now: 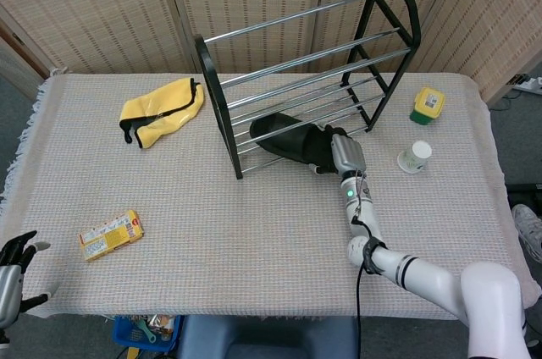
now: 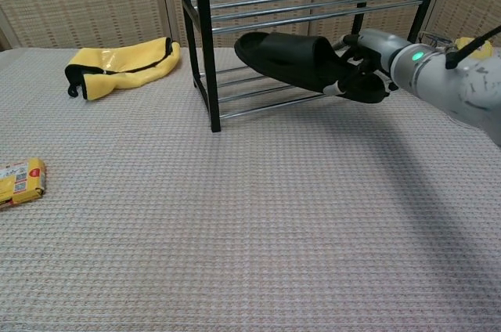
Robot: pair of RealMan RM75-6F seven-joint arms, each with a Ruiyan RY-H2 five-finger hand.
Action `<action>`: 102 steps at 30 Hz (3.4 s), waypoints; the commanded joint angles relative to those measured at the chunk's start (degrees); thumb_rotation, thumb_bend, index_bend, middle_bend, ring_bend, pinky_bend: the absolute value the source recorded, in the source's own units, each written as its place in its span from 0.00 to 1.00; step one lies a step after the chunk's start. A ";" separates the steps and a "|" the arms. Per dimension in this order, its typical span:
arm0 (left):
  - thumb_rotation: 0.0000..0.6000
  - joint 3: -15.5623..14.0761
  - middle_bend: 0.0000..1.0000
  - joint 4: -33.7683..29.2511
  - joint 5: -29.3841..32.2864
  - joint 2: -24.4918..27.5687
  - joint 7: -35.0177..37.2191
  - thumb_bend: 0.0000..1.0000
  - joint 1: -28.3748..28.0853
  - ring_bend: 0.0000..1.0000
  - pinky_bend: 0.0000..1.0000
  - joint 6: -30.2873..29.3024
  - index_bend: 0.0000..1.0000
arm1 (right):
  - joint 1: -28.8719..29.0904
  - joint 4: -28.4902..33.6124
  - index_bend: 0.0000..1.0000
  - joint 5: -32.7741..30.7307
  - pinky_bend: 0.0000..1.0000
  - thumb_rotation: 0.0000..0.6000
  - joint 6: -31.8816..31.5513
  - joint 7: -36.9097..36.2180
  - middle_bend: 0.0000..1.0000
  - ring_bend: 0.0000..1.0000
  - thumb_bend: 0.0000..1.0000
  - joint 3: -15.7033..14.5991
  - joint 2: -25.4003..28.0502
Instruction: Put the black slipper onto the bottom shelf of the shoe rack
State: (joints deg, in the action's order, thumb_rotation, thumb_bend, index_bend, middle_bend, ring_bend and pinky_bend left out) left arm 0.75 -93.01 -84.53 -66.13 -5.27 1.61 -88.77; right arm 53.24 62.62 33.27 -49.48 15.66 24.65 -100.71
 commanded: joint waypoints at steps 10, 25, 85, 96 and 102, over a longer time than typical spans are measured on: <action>1.00 0.11 0.16 0.71 0.99 0.26 0.58 0.20 0.68 0.16 0.32 -0.32 0.31 | 7.29 -12.94 0.04 -4.64 0.24 1.00 7.03 2.94 0.19 0.08 0.23 2.82 -7.16; 1.00 0.07 0.16 1.37 1.66 0.12 1.03 0.20 0.97 0.16 0.32 0.15 0.32 | 8.13 -17.58 0.00 0.49 0.00 1.00 12.47 -1.18 0.00 0.00 0.18 2.35 -8.04; 1.00 -0.26 0.16 0.31 0.66 0.11 -0.42 0.20 0.86 0.16 0.32 0.15 0.32 | -4.25 4.21 0.00 15.66 0.00 1.00 11.76 -12.70 0.11 0.00 0.18 -7.74 4.87; 1.00 -0.28 0.16 0.36 0.77 0.22 -0.40 0.20 0.96 0.16 0.32 0.20 0.32 | -3.67 6.06 0.00 18.27 0.00 1.00 11.18 -14.34 0.11 0.00 0.18 -7.67 4.30; 1.00 -0.22 0.16 0.36 0.96 0.34 -0.30 0.20 1.07 0.16 0.31 0.12 0.32 | -3.09 4.98 0.00 18.10 0.00 1.00 10.39 -14.01 0.11 0.00 0.18 -7.33 3.81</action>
State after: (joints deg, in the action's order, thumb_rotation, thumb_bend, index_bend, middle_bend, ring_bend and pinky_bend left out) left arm 0.53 -92.64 -83.58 -65.80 -5.56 2.68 -88.65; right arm 50.15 67.60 51.33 -38.98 1.63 17.28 -96.90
